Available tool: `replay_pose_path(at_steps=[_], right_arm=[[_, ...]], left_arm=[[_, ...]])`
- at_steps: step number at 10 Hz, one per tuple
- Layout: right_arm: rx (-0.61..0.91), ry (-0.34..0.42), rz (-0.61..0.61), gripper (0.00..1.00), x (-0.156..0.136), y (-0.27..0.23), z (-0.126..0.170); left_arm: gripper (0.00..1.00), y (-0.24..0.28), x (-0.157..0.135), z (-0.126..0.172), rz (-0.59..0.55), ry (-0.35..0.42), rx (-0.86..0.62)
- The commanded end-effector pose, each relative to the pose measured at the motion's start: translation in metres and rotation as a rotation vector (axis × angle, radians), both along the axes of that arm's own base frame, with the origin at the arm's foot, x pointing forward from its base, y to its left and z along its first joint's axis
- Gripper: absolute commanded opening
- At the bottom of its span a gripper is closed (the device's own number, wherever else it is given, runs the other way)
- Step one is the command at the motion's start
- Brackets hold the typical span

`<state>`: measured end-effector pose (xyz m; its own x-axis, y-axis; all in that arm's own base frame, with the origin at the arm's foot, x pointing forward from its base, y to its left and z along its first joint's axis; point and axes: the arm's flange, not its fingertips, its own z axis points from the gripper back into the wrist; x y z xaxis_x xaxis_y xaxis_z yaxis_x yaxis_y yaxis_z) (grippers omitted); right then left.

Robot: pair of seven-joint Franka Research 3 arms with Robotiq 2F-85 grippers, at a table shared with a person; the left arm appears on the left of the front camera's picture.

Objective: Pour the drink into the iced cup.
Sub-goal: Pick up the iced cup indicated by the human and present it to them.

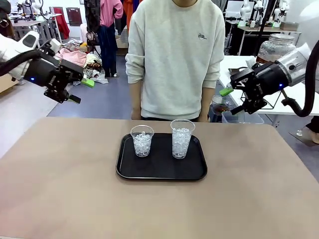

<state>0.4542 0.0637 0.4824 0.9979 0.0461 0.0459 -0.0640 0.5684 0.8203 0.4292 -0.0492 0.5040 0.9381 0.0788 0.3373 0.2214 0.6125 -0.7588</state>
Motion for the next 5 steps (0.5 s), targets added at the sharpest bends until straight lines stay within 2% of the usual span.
replay_pose_path(at_steps=[1,3,5], right_arm=[[0.134,0.104,-0.065,1.00,0.016,-0.015,-0.004],[0.211,0.192,-0.084,1.00,0.027,-0.026,-0.020],[0.283,0.201,-0.084,1.00,0.037,-0.032,-0.037]], left_arm=[[1.00,0.012,0.017,-0.010,0.005,0.092,-0.160],[1.00,0.023,0.033,-0.025,-0.041,0.194,-0.262],[1.00,0.025,0.051,-0.040,-0.102,0.262,-0.314]])
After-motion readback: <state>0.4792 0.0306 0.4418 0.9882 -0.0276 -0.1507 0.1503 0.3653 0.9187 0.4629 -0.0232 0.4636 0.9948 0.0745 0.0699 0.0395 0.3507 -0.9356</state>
